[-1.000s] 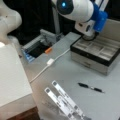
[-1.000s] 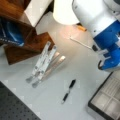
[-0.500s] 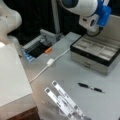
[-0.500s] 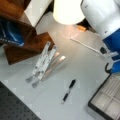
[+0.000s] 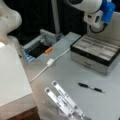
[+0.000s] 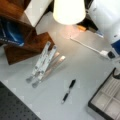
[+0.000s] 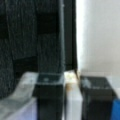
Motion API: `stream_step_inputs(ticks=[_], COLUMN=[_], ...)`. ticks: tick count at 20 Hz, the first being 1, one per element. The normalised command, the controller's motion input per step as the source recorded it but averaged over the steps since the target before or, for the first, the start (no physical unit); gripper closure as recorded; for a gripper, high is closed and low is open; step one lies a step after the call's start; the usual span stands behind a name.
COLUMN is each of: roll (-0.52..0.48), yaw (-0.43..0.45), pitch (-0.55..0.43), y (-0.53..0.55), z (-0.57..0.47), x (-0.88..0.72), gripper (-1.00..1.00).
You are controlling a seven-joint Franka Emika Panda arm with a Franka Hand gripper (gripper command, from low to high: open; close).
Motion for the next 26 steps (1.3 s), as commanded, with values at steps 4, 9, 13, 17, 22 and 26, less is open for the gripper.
stream_step_inputs(ticks=[4, 9, 13, 17, 22, 26], roll=[0.043, -0.04, -0.007, 0.01, 0.014, 0.019], yaw=[-0.11, -0.136, -0.136, -0.13, -0.118, -0.081], pitch=[0.071, 0.058, 0.061, 0.069, 0.073, 0.077], y=[0.23, 0.25, 0.26, 0.25, 0.22, 0.14], z=[0.04, 0.06, 0.11, 0.11, 0.11, 0.13], x=[0.18, 0.19, 0.21, 0.23, 0.26, 0.24], gripper=[-1.0, -1.0, -1.0, -1.0, -1.0, -1.0])
